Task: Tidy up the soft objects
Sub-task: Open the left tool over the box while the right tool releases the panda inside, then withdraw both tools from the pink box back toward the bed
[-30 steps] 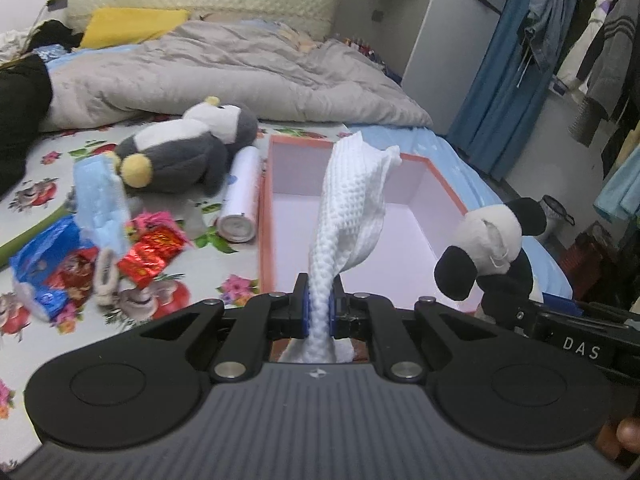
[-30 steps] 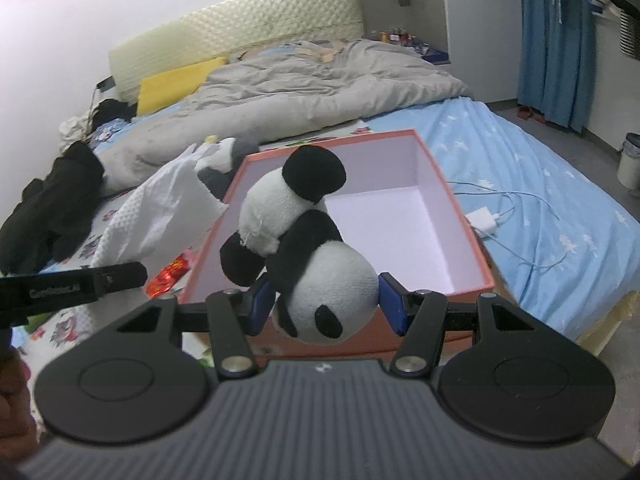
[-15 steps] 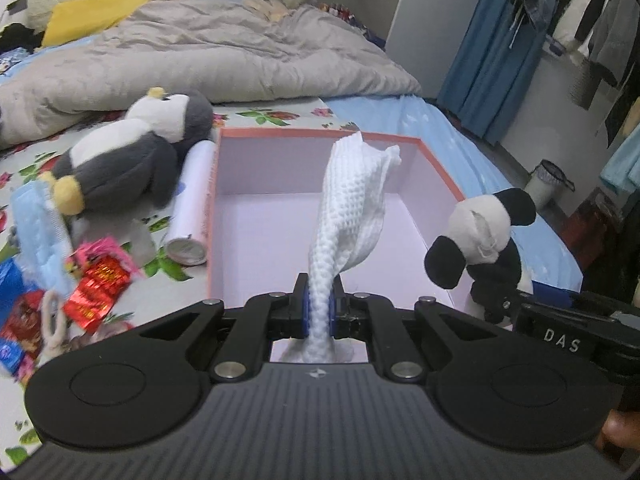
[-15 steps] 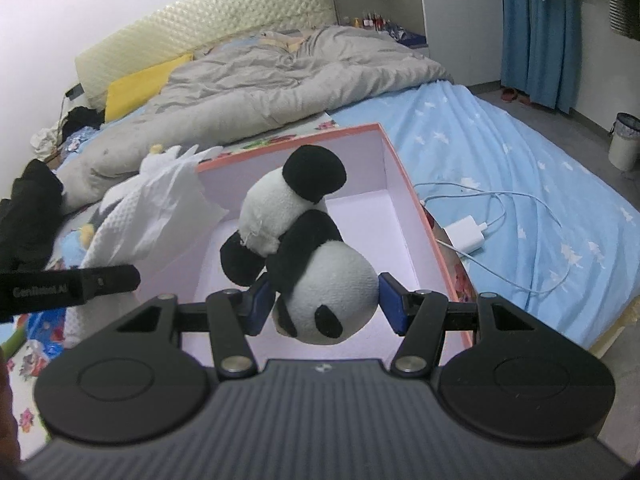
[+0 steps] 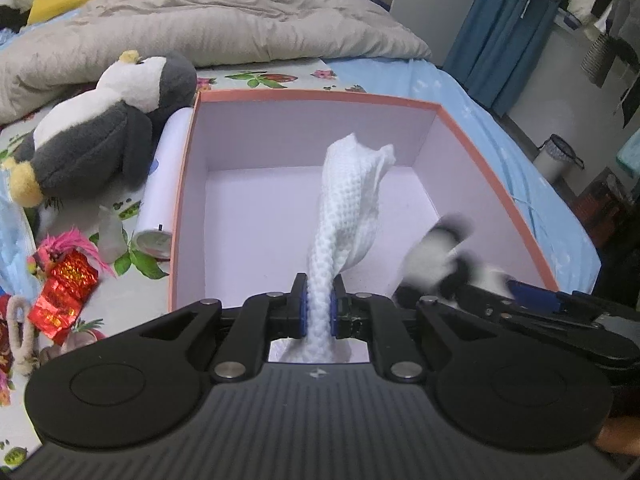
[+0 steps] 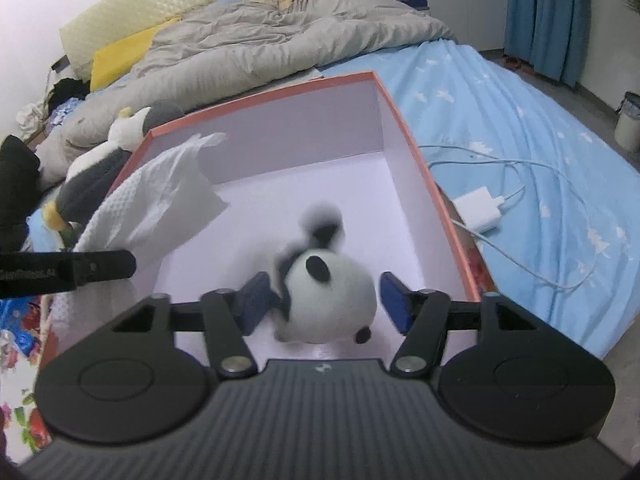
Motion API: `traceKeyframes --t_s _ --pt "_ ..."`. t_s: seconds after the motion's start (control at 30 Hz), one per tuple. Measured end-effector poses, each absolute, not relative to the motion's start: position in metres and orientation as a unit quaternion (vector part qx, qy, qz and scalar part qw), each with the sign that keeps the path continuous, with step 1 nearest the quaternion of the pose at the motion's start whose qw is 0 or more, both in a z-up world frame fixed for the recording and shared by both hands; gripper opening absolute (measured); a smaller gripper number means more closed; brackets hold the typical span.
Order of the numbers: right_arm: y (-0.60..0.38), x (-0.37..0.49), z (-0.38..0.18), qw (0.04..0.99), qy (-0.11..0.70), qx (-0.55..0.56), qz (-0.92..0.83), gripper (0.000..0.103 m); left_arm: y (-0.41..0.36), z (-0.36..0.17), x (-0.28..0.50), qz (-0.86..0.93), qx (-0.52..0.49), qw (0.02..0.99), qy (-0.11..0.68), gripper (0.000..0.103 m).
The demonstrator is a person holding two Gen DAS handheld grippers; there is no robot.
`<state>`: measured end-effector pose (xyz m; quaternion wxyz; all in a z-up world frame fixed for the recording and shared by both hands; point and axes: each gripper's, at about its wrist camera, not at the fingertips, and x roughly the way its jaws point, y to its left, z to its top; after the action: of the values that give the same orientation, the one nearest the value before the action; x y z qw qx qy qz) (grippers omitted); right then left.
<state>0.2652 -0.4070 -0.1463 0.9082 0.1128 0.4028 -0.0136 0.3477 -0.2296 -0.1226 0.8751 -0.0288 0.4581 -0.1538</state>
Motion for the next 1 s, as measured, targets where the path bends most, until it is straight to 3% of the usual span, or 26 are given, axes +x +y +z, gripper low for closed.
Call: traceKeyframes --t_s 0.07,1.0 --pt "-0.407 0.265 -0.145 0.907 0.403 0.120 -0.012 0.076 -0.227 -0.118 0.344 -0.155 -0.034 0.878 0.452 0.040" --pt "-0.350 0.131 -0.067 0.936 0.334 0.106 0.026 0.076 -0.158 -0.028 0.183 -0.150 -0.034 0.916 0.370 0.041"
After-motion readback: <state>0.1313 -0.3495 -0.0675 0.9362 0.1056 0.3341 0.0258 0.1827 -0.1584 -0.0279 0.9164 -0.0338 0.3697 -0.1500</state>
